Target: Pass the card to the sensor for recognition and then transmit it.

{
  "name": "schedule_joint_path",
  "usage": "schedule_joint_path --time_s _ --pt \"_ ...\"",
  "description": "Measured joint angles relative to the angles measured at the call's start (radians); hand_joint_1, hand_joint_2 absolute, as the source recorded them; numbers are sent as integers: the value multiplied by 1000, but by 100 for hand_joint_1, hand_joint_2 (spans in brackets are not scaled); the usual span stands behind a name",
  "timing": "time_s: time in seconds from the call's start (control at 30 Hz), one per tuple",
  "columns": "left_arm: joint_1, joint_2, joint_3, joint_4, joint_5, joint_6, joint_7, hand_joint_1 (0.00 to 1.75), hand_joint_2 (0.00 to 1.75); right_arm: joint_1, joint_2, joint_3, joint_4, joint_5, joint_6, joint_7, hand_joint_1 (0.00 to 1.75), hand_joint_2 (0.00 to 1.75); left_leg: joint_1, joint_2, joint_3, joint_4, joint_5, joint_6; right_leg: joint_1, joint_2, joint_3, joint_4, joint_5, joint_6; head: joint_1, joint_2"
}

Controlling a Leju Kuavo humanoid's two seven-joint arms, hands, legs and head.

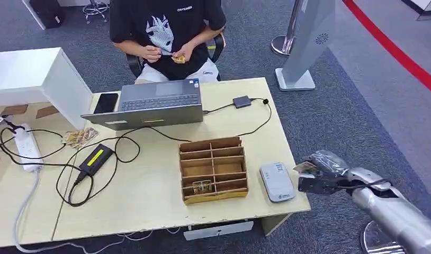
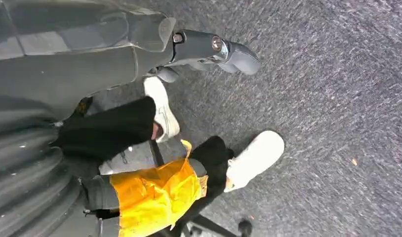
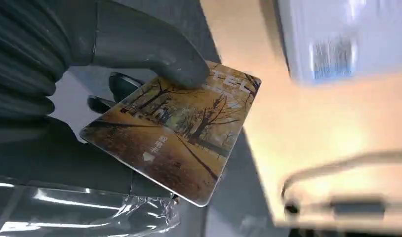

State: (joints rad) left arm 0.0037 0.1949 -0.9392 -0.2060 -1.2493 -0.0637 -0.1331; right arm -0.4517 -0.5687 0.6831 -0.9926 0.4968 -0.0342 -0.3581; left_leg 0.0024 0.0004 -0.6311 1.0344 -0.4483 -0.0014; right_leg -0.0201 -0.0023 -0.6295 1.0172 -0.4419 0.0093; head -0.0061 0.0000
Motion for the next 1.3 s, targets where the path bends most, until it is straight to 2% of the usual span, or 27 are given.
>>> schedule_joint_path --time_s 0.07,0.17,0.3,0.4,0.5,0.6,0.73,0.93,1.1,1.2,1.23,1.27,1.3 --pt "0 -9 11 0 9 -5 18 0 175 8 80 -58 -15 72 -90 39 175 175 0 1 1 0 0 0 0 2 0 0 0 0 0 0" --pt "2 -25 28 0 41 -8 36 0 175 23 218 -162 -98 108 -114 62 175 175 2 1 2 0 1 -1 2 2 0 1 -1 -2 0 0" --pt "2 -37 96 5 146 -15 49 0 175 -12 410 -281 -206 57 19 86 175 175 3 1 2 0 2 -3 2 1 0 3 -2 -5 0 0" --pt "0 -40 151 8 195 -26 50 0 175 -89 521 -302 -206 17 84 112 175 175 3 1 3 0 3 -4 3 2 -1 3 -1 -5 0 0" --pt "-8 -39 193 8 211 -40 49 0 175 -194 623 -299 -152 -6 108 149 175 175 3 1 3 0 3 -5 3 1 -1 3 -1 -5 0 0" --pt "-11 -38 220 8 219 -49 49 0 175 -278 691 -285 -83 -9 110 169 175 175 3 1 3 0 4 -5 3 1 -1 3 -1 -6 0 0" --pt "-11 -37 242 8 227 -55 48 0 175 -341 744 -269 -14 -37 139 186 175 175 3 0 2 0 3 -5 3 0 0 3 -1 -6 0 0" --pt "-23 -29 291 8 272 -75 56 0 175 -485 847 -217 192 -2 111 304 175 175 3 -1 3 0 3 -5 3 0 -1 3 -1 -6 0 0" --pt "-24 -30 330 8 301 -81 78 0 175 -556 890 -144 309 -5 69 402 175 175 4 0 3 0 3 -6 4 1 -1 3 -1 -6 0 0" --pt "-25 -30 350 8 311 -82 86 0 175 -578 901 -93 355 -5 55 419 175 175 4 0 2 0 3 -6 4 0 -1 3 -1 -6 0 0" --pt "-25 -31 354 8 313 -82 87 0 175 -583 904 -82 365 -5 53 419 175 0 4 -1 2 0 3 -6 4 0 -1 3 -1 -6 0 0" --pt "-25 -31 358 8 313 -83 87 0 175 -586 906 -74 373 -5 53 420 96 0 4 -1 2 0 3 -6 4 -1 -1 3 -1 -6 0 0" --pt "-25 -30 360 8 313 -83 87 0 175 -591 908 -66 384 -5 53 420 0 0 4 -2 2 0 3 -5 4 -2 -1 3 -1 -6 0 0"
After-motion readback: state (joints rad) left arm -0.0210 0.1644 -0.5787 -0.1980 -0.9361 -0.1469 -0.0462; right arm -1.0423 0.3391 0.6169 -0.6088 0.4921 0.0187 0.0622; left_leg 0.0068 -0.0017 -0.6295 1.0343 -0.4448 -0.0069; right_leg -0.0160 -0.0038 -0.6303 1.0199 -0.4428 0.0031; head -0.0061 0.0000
